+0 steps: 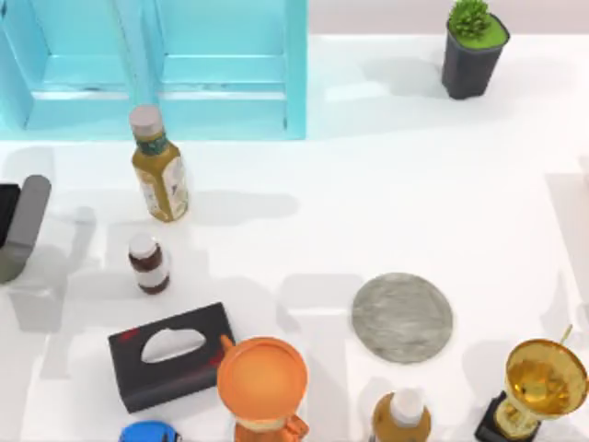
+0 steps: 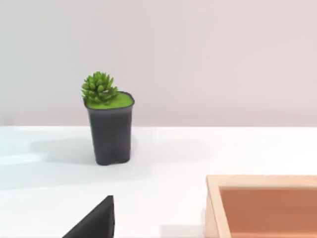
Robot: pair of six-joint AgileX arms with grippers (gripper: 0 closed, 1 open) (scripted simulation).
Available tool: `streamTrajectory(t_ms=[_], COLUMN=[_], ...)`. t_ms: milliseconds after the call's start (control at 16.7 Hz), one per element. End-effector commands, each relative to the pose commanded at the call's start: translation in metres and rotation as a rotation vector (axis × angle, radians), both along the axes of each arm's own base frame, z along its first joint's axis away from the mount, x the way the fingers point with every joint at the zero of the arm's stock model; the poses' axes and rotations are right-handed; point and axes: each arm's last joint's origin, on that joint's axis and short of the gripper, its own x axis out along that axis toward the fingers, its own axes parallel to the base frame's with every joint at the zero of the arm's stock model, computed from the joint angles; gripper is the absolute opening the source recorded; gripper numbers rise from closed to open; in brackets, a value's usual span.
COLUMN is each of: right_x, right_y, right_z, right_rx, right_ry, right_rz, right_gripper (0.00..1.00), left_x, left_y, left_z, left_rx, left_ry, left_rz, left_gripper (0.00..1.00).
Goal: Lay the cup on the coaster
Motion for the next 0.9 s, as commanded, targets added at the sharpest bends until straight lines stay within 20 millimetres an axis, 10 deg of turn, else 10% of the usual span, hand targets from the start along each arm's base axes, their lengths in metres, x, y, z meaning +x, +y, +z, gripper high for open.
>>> streamTrajectory(t_ms=[660, 900], right_x=[0.0, 0.0], right_y=[0.0, 0.0], right_z=[0.0, 0.0], right_rx=[0.0, 0.0], right_ry=[0.0, 0.0], right_rz=[0.0, 0.0], right_gripper=[1.0, 1.0], left_x=[0.002, 0.023], left_y=[-0.001, -0.015], left_z=[0.002, 0.035], left_rx=[0.0, -0.002], left_ry=[-0.007, -0.096], left_rz=[0.001, 0.041], left_gripper=[0.0, 0.0])
